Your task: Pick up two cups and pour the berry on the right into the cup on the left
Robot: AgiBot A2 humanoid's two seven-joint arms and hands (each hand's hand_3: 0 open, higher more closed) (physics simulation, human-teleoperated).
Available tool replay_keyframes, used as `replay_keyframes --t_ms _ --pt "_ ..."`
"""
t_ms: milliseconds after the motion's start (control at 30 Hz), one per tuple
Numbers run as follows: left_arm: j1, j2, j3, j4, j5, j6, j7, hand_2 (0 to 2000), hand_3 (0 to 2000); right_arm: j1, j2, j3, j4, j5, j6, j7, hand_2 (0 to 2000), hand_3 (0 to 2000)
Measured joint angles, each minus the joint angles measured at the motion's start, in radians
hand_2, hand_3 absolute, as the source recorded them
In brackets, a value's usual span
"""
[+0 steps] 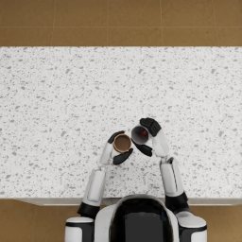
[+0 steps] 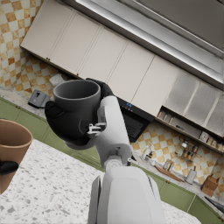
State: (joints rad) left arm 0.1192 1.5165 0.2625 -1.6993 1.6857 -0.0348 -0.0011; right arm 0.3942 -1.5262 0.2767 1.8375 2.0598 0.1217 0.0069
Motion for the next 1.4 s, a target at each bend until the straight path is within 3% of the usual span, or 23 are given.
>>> replay_keyframes --t_ms 700,733,767,1267,1400 --pt "0.02 0.02 0.014 0.026 0.021 -0.006 -0.001 2000 1280 0.039 -0.031 0.073 0.036 0.673 0.002 0.006 2000 1280" --pt "0.02 0.021 0.012 0.029 0.021 -0.007 -0.001 2000 1280 0.101 0.051 0.172 0.039 0.704 0.0 0.005 2000 1280" --pt "0.021 0.021 0.011 0.032 0.021 -0.007 -0.001 2000 1280 0.101 0.078 0.167 0.038 0.737 -0.009 0.004 2000 1280" --pt "0.031 0.032 0.024 0.042 0.021 -0.007 -0.001 2000 1280 0.092 0.04 0.164 0.065 1.218 -0.029 0.003 2000 1280" --pt "0.024 0.031 0.016 0.031 0.021 -0.007 -0.001 2000 1280 0.087 0.033 0.161 0.059 1.277 -0.028 0.004 2000 1280"
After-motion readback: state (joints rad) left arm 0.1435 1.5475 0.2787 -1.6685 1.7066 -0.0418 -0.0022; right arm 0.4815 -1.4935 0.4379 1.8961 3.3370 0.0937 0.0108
